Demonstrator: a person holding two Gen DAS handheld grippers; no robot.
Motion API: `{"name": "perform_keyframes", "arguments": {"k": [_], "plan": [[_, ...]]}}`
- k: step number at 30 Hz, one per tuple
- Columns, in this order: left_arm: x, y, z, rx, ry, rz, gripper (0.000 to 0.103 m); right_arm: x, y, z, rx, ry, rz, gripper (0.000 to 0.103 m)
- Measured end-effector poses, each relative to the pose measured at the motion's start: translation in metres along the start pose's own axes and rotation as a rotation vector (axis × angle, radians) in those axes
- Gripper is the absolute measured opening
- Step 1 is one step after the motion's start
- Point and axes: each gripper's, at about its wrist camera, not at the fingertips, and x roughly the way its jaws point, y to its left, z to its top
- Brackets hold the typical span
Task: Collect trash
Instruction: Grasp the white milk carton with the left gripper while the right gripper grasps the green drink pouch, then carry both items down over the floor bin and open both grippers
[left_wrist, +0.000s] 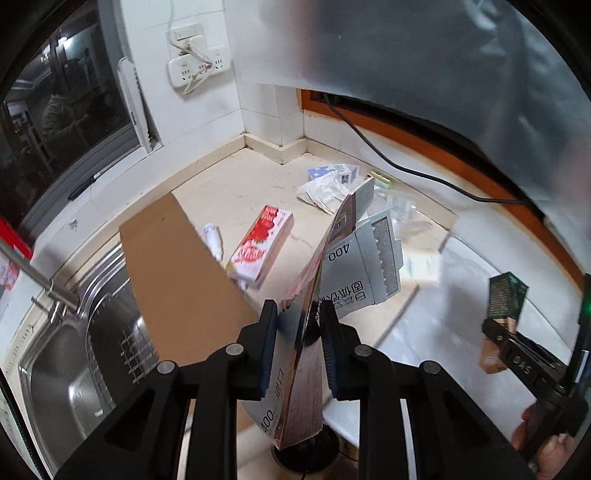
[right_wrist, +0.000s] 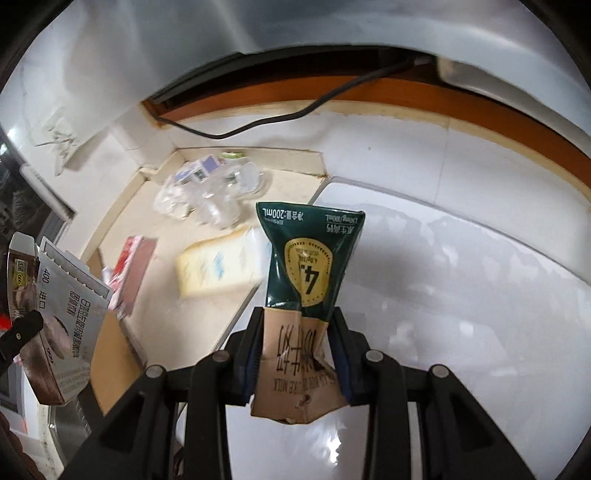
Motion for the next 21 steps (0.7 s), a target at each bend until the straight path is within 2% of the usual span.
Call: {"name": "perform_keyframes", "arguments": {"k": [11,16,21], "plan": [[-0.113,0.038,-0.086,0.016,-0.067,-0.112,0.021,-0.095,0.028,-0.086,-0.038,-0.040,0.086,0.034],[-0.148,0.056,-0.133,0.027,-0.079,-0.154,0.021,-0.133,0.045,-0.135,-0.069,-0.054,0.108,0.034],[-0.168,0.070,-0.187,0.045,-0.064,-0.168,0.021,-0.152,0.058,-0.184,-0.101,-0.056,0.118,0.034]]}}
